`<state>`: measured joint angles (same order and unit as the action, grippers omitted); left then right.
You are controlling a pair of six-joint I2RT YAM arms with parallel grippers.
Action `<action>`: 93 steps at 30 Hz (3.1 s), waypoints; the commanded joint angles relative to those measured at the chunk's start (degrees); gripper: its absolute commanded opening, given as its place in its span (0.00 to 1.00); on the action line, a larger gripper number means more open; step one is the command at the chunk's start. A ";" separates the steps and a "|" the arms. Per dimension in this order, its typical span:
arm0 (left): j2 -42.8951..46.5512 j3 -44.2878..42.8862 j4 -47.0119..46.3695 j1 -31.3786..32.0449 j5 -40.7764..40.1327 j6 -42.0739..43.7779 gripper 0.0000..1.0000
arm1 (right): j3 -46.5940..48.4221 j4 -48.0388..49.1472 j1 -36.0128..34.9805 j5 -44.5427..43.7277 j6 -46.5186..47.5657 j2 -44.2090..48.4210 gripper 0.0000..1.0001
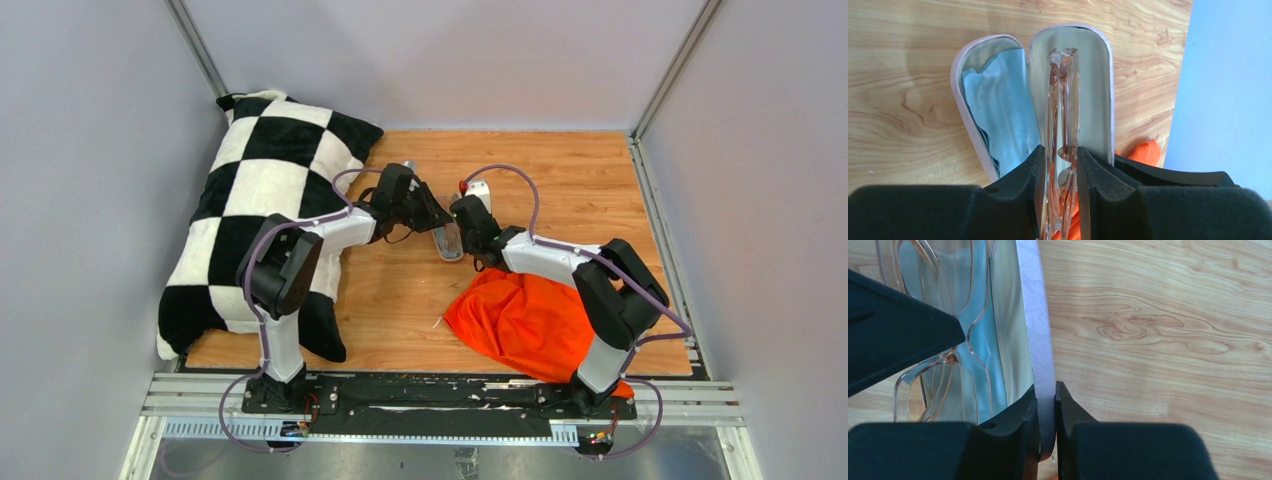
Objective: Organize the sunglasses
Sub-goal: Place the sunglasses in the sunglasses case.
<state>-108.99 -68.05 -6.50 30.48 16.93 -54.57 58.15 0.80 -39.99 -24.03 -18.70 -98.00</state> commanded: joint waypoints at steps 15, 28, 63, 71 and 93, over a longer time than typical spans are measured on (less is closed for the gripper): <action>-3.68 -0.85 1.20 -0.17 -5.90 -0.52 0.26 | 1.26 -2.65 0.20 -2.69 -4.00 -1.14 0.00; -7.25 -2.85 2.23 0.02 -5.46 -2.71 0.26 | 2.23 -2.89 0.26 -1.98 -4.08 -1.85 0.00; 2.12 -2.08 14.95 0.72 -12.30 0.24 0.58 | 3.02 -3.35 0.25 -1.81 -3.74 -2.13 0.00; 7.99 4.32 12.30 -0.35 -16.13 -0.97 0.56 | 2.67 -3.08 0.18 -1.42 -3.42 -1.03 0.00; 1.84 -5.39 14.54 -4.21 -13.95 4.05 0.53 | 2.14 -3.07 0.17 -0.53 -2.39 -0.46 0.06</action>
<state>-106.26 -66.78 5.85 27.00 6.66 -53.63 59.83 -2.63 -39.99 -23.55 -21.39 -99.81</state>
